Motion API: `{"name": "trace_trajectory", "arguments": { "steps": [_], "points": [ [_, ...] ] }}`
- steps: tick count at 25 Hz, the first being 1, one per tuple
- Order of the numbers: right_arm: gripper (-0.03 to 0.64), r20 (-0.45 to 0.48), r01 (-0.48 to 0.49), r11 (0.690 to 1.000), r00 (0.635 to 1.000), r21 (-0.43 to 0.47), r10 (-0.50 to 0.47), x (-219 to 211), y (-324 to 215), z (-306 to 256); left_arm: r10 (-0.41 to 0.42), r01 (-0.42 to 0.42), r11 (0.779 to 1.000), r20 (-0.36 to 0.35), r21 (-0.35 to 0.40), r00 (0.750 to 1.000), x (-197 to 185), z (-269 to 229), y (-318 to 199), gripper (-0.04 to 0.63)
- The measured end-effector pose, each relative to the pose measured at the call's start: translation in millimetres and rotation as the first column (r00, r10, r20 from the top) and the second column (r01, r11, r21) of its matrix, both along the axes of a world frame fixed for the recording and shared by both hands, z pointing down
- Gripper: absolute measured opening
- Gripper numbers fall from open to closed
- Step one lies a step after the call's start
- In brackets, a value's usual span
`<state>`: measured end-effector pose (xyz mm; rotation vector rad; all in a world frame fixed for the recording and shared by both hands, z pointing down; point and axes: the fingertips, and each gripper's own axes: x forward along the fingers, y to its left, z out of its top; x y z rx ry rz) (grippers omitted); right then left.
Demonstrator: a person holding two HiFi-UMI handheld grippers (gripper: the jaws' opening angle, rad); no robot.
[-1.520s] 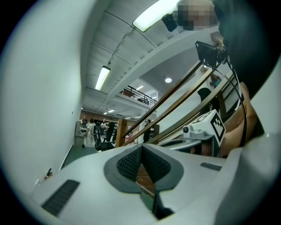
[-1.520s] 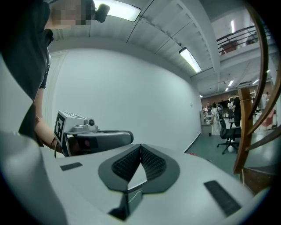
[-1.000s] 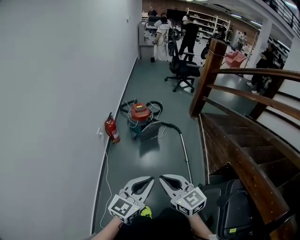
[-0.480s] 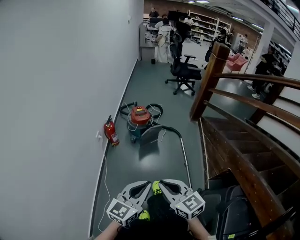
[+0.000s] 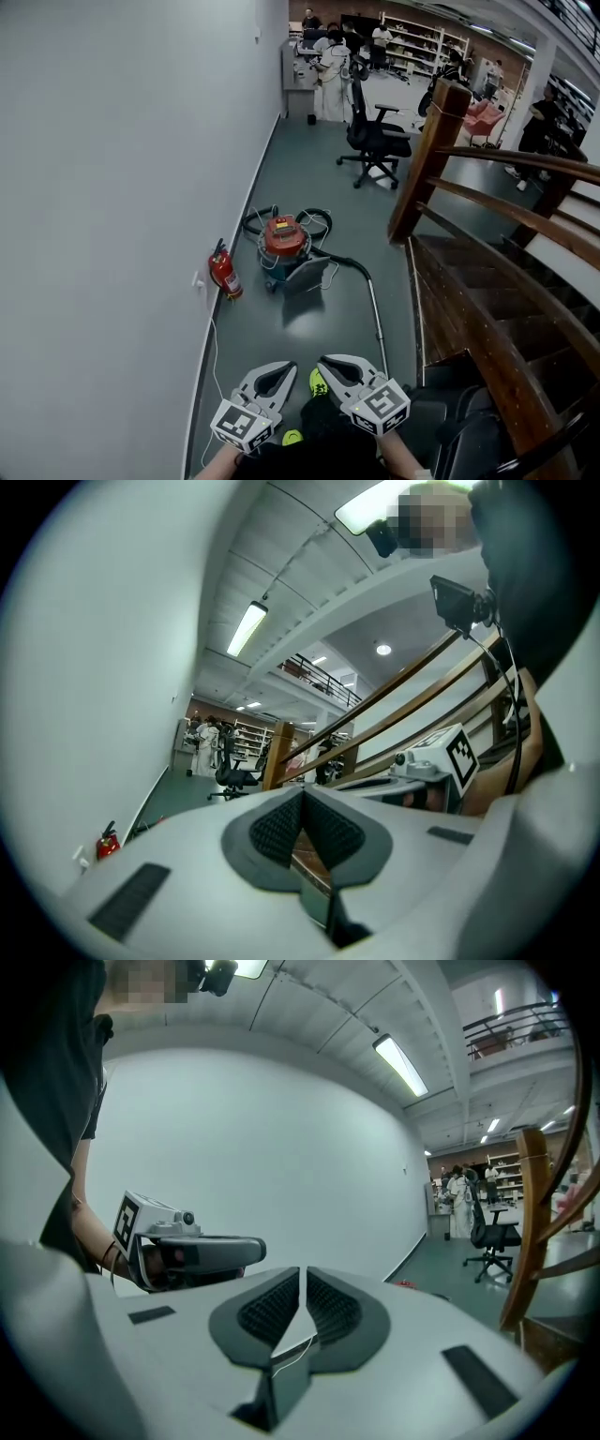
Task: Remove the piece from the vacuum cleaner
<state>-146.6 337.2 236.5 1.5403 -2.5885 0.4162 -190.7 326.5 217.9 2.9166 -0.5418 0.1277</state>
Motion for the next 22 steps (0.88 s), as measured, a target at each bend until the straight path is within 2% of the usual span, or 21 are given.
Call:
{"name": "trace_trajectory", "arguments": {
  "steps": [8, 12, 14, 18, 22],
  "points": [
    [0.018, 0.016, 0.007, 1.0, 1.0, -0.007, -0.007, 44.4, -64.7, 12.7, 0.003, -0.002, 0.999, 0.052, -0.032, 0.999, 43.8, 21.5, -54.9, 0.008],
    [0.018, 0.01, 0.023, 0.999, 1.0, -0.032, -0.023, 61.6, -90.8, 23.8, -0.016, 0.017, 1.0, 0.089, -0.014, 0.996, 67.7, 27.4, -80.6, 0.008],
    [0.018, 0.015, 0.032, 0.999, 0.999, -0.042, -0.031, 71.3, -103.4, 27.5, -0.025, 0.026, 1.0, 0.094, -0.016, 0.995, 79.5, 29.0, -94.1, 0.008],
    [0.018, 0.016, 0.056, 0.997, 0.998, -0.059, -0.055, 89.4, -130.5, 32.3, -0.038, 0.044, 0.997, 0.086, -0.069, 0.996, 98.5, 35.9, -122.3, 0.008],
    [0.018, 0.013, 0.09, 0.994, 0.996, -0.066, -0.089, 102.0, -157.6, 33.0, -0.047, 0.054, 0.996, 0.107, -0.067, 0.993, 113.5, 39.0, -147.1, 0.008]
  ]
}}
